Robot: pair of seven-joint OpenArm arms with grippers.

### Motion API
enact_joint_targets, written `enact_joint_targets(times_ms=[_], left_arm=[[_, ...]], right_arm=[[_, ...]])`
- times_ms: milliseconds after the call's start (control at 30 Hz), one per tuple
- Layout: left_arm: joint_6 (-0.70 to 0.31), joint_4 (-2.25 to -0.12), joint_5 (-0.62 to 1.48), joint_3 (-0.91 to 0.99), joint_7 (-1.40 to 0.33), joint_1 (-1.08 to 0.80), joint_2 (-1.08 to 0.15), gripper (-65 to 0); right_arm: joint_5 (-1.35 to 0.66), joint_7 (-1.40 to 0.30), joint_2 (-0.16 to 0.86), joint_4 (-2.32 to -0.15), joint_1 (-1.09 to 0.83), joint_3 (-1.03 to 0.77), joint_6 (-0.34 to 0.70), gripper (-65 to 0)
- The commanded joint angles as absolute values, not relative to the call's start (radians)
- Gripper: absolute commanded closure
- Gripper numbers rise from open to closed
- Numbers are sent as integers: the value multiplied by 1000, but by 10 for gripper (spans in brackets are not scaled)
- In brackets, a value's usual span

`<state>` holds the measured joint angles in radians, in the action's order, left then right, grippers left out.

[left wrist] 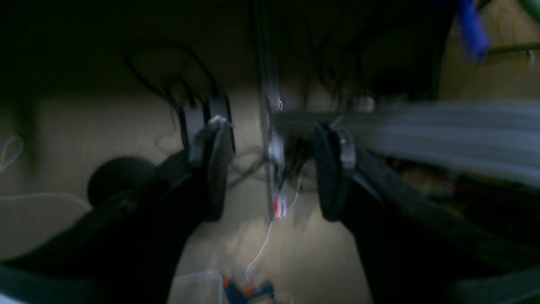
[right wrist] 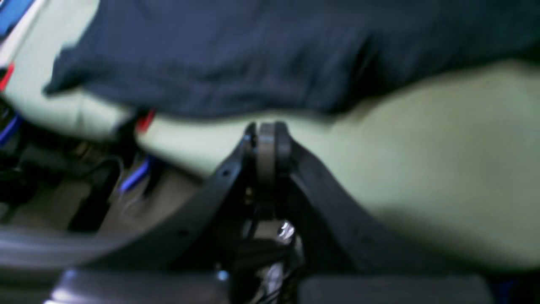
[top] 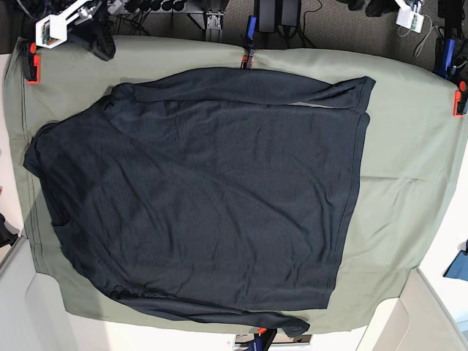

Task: Fold the T-shirt properly
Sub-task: 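Move both grippers to the shirt's shoulder corners and grasp them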

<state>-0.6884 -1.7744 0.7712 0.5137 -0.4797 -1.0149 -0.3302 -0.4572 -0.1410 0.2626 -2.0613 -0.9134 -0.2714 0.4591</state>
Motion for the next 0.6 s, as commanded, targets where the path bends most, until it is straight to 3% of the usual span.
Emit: enact_joint_targets(times_ms=[0,67,167,200,233,567], left_arm=[[-698,-1805,811,546,-473,-1033,-348,-349],[-698,-1839,861,584,-473,-1033,-373,-349],[-698,-1890,907,626,-472,-1033,-413,-349],[-698,-1905,907,635,-472,-1033,-421,-349],[-698,-1915,907,642,-472,-1033,-430,-349],[-698,-1921,891,644,-472,-969,-522,-349]], right_arm=[[-488,-156,265,-2075,-904,-278,426,-12],[-529,-230,263,-2073,-864,-278,341,-132],[-547,-255,263,-2072,-811,-278,270,-376],[-546,-255,263,-2071,-793,-278,234,-425],[-542,-256,263,-2070,-775,-278,197,-450],[-466,-280,192,-1933,-549,-280,115,-449]])
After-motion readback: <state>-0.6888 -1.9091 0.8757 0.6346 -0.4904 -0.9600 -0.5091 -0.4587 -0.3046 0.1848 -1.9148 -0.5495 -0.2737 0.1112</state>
